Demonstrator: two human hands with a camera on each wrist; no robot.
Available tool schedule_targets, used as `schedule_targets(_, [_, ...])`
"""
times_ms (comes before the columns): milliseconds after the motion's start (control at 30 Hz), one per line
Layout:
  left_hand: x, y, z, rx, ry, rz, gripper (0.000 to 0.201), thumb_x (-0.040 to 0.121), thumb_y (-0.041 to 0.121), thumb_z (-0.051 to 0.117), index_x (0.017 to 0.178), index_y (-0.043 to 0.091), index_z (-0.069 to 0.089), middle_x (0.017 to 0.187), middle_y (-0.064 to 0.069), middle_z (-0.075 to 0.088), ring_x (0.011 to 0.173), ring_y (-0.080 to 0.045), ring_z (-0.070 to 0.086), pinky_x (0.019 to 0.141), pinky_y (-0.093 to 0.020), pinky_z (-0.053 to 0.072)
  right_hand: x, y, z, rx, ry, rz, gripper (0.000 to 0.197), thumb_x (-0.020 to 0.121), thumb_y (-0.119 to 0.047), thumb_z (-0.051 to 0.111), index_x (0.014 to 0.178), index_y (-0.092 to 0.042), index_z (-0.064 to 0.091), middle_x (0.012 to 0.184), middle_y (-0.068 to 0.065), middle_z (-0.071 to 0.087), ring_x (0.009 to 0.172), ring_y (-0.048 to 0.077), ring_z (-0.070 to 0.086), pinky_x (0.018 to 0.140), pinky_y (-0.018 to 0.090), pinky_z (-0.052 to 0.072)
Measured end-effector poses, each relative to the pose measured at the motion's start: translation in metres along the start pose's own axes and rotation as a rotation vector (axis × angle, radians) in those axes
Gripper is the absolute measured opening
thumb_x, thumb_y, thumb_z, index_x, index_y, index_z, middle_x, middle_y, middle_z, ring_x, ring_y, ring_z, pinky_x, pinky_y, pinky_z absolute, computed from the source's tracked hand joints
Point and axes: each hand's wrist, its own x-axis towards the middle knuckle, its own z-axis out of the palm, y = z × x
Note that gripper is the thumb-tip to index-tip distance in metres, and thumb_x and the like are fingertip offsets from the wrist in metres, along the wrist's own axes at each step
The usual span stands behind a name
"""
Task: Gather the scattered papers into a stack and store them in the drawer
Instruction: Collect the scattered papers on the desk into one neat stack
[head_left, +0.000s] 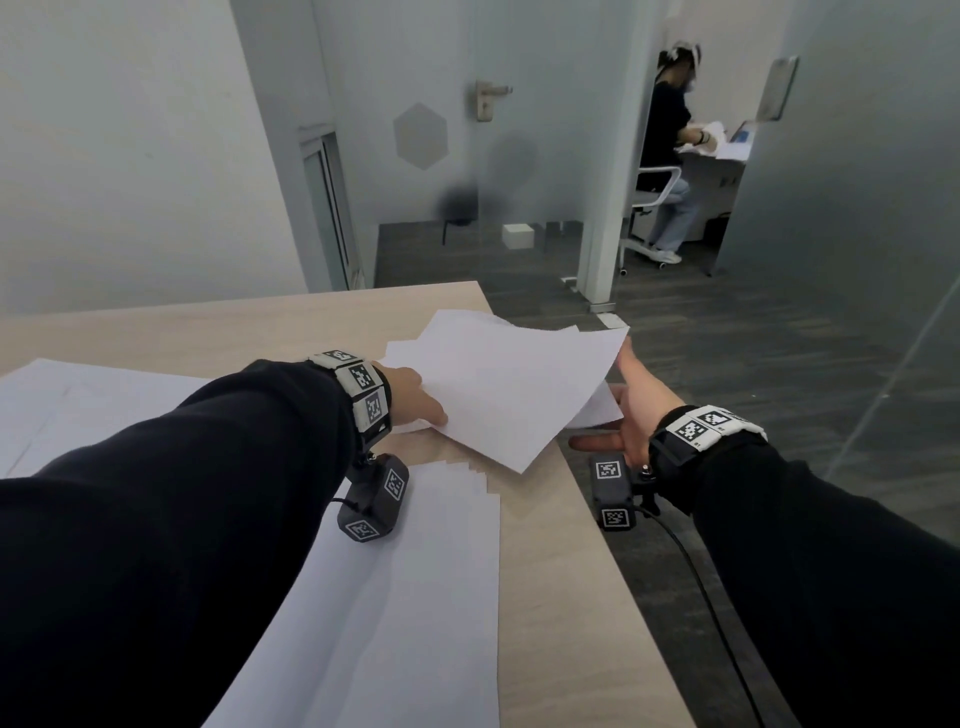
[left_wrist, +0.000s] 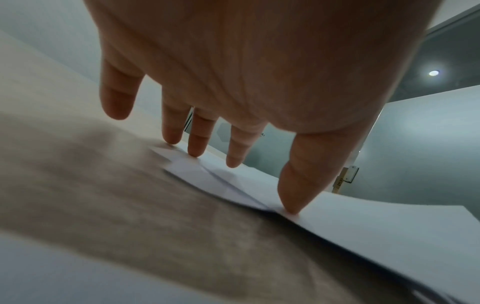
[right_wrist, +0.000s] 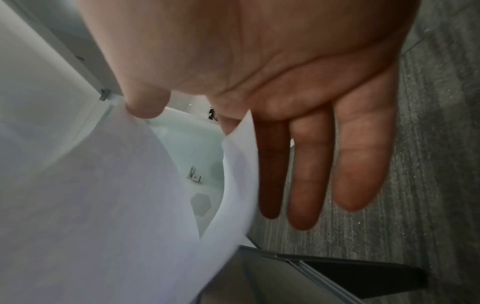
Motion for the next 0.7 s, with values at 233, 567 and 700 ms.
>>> schedule_targets(233, [-0.012, 0.008, -0.002, 0.067, -0.013, 0.035, 0.064, 0.095, 0.049, 0.051, 0.147, 0.015, 0.039, 0.148, -0.009, 0.043, 0.135, -0.029, 0.041, 0.104, -0.031, 0.033, -0.006, -0.003, 0.005, 0.166, -0.174, -0.074, 0.112, 0.061, -0.101, 0.019, 0.128, -0.024, 0.066, 0.131, 0.015, 0.066, 0.116, 0.044, 0.064, 0.104, 0.063, 0.041])
schedule_targets(567, [-0.018, 0.011, -0.003, 0.095, -0.043, 0.075, 0.064, 0.098, 0.05, 0.044, 0.151, 0.016, 0.033, 0.157, -0.005, 0.032, 0.144, -0.026, 0.03, 0.113, -0.033, 0.024, -0.02, -0.005, 0.02, 0.058, -0.27, -0.124, 0.099, 0.05, -0.101, 0.037, 0.109, -0.031, 0.075, 0.134, 0.02, 0.062, 0.108, 0.036, 0.043, 0.091, 0.053, 0.038])
schedule_targets(700, [-0.019, 0.013, -0.003, 0.045, -0.058, 0.096, 0.063, 0.098, 0.049, 0.044, 0.151, 0.017, 0.032, 0.159, -0.003, 0.03, 0.146, -0.024, 0.025, 0.117, -0.035, 0.018, -0.026, -0.003, 0.017, 0.036, -0.19, -0.115, 0.047, 0.083, -0.046, 0.069, 0.118, -0.015, 0.068, 0.118, 0.012, 0.073, 0.109, 0.036, 0.066, 0.101, 0.055, 0.045])
